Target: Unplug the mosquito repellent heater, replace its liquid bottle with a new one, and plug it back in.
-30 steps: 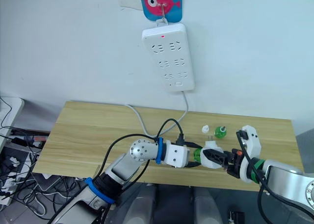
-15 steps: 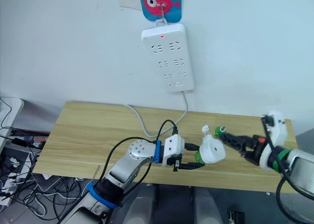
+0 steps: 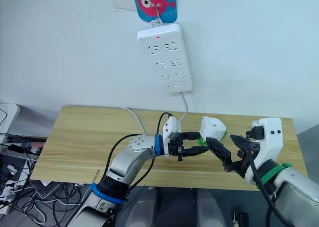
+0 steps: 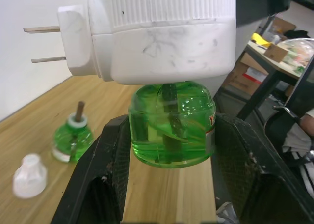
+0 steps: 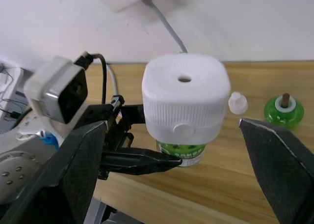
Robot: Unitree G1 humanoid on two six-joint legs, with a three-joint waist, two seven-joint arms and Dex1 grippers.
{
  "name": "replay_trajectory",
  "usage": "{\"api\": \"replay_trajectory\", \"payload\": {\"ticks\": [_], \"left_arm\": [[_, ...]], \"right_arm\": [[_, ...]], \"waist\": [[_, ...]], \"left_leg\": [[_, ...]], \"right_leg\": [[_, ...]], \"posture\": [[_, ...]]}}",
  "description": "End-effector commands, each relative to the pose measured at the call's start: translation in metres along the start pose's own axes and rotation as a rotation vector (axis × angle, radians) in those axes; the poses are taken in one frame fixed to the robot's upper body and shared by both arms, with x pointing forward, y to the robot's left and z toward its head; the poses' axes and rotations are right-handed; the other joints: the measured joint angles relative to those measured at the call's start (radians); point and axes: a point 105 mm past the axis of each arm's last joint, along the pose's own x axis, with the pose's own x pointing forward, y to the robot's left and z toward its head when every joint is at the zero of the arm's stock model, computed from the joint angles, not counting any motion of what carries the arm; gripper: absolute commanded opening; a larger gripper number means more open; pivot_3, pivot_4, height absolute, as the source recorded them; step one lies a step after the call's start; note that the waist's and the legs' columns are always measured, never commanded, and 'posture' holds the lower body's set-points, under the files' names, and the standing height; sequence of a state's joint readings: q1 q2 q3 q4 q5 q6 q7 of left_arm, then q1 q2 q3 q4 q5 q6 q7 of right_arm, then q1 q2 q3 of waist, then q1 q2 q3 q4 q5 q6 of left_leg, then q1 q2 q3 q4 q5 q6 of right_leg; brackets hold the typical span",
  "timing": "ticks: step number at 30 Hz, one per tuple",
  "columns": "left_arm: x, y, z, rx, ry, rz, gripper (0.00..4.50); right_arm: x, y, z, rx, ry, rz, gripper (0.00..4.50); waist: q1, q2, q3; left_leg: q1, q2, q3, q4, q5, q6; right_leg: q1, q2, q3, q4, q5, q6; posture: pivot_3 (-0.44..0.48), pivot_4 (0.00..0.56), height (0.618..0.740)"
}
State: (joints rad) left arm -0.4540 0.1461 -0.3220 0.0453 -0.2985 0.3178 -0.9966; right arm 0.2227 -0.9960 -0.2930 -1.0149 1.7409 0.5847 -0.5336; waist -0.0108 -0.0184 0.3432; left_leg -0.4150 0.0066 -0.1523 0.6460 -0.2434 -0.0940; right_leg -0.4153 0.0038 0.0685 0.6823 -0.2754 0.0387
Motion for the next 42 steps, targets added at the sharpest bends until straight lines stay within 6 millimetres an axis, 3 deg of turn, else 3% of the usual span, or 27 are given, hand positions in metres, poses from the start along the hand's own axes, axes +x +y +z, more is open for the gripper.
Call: {"api": "replay_trajectory", "payload": {"ticks": [1,9,15,27,38,42], "left_arm": [[0.004,-0.002,0.011,0.072,-0.030,-0.027,2.21],[0.001,-0.007,0.009,0.072,-0.024,-0.036,2.21],[0.003,-0.009,0.011,0.066,-0.035,-0.032,2.21],[0.005,-0.011,0.015,0.056,-0.059,-0.020,2.21],[0.005,-0.018,0.014,0.046,-0.059,-0.035,2.21],[0.005,-0.020,0.014,0.039,-0.060,-0.042,2.21]], "right_arm": [[0.002,0.003,0.003,-0.035,-0.060,-0.019,4.48],[0.016,0.005,0.013,-0.092,-0.149,-0.084,4.48],[0.026,0.014,0.011,-0.031,-0.168,-0.077,4.48],[0.027,0.012,-0.007,-0.010,-0.144,-0.103,4.48],[0.029,0.011,-0.007,-0.002,-0.178,-0.108,4.48],[0.030,0.011,-0.007,0.002,-0.185,-0.103,3.56]], "waist": [[-0.004,0.000,0.000],[-0.020,0.000,0.000],[-0.020,0.000,0.000],[-0.020,0.001,0.000],[-0.020,0.001,-0.001],[-0.020,0.001,-0.001]], "left_leg": [[0.000,0.000,0.000,0.000,0.000,0.000],[0.000,0.000,0.000,0.000,0.000,0.000],[0.000,0.000,0.000,0.000,0.000,0.000],[0.000,0.000,0.000,0.000,0.000,0.000],[0.000,0.000,0.000,0.000,0.000,0.000],[0.000,0.000,0.000,0.000,0.000,0.000]], "right_leg": [[0.000,0.000,0.000,0.000,0.000,0.000],[0.000,0.000,0.000,0.000,0.000,0.000],[0.000,0.000,0.000,0.000,0.000,0.000],[-0.001,0.000,0.000,0.000,0.000,0.000],[-0.001,0.000,0.000,0.000,0.000,0.000],[-0.001,0.000,0.000,0.000,0.000,0.000]], "posture": [[-0.004,0.324,0.740],[0.003,0.326,0.740],[0.014,0.327,0.740],[0.024,0.323,0.740],[0.035,0.319,0.740],[0.035,0.319,0.740]]}}
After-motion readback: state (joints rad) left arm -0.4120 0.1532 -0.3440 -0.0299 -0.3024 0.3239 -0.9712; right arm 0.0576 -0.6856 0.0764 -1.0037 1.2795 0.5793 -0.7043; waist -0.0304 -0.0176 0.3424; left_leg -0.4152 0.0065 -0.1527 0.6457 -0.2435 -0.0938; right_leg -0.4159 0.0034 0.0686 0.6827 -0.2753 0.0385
